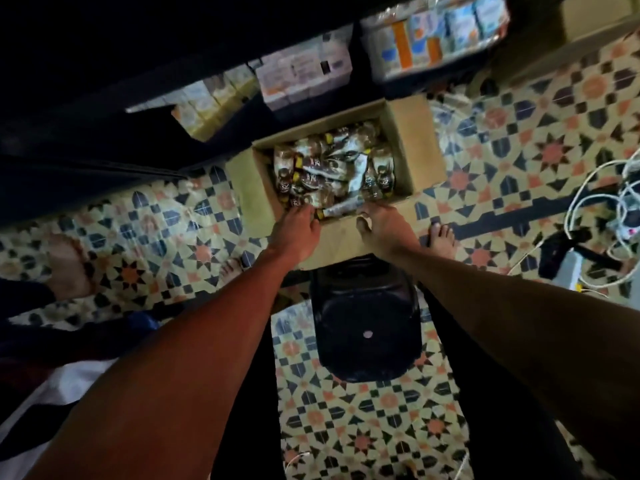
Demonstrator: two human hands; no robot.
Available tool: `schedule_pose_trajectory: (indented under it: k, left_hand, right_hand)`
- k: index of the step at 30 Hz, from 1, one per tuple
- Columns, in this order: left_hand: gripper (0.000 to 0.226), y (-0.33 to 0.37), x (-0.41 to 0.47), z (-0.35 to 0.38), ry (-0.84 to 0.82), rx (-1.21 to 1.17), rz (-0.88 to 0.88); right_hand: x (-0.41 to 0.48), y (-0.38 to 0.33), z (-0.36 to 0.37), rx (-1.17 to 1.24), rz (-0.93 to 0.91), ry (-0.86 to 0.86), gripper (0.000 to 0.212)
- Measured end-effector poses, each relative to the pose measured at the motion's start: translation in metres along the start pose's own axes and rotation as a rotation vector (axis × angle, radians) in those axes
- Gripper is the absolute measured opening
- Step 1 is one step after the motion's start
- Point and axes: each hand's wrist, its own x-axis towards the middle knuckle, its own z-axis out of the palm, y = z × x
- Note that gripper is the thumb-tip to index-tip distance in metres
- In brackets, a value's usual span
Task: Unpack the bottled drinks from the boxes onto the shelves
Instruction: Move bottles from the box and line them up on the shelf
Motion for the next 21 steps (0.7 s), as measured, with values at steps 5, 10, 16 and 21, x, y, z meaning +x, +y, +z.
schedule_pose_trajectory:
  k: [5, 10, 16, 21]
  left_hand:
    - [0.028, -0.033, 0.058, 0.033, 0.008, -0.067, -0.044]
    - [0.023, -0.064, 0.114, 0.058, 0.013, -0.111, -0.059]
    - [0.039, -0.099, 0.168, 0.077, -0.061, 0.367, 0.164]
    - [0.048, -0.110, 0.206, 0.060, -0.006, 0.923, 0.446]
  right_hand:
    - [0.058, 0.017, 0.038, 0.024, -0.016, -0.038, 0.022]
    - [0.112, 0.024, 0.077, 0.028, -0.037, -0.077, 0.023]
    - [0.168, 0.029, 0.119, -0.129, -0.103, -0.211, 0.035]
    - [0.200, 0.026, 0.157, -0.292, -0.185, -0.217, 0.060]
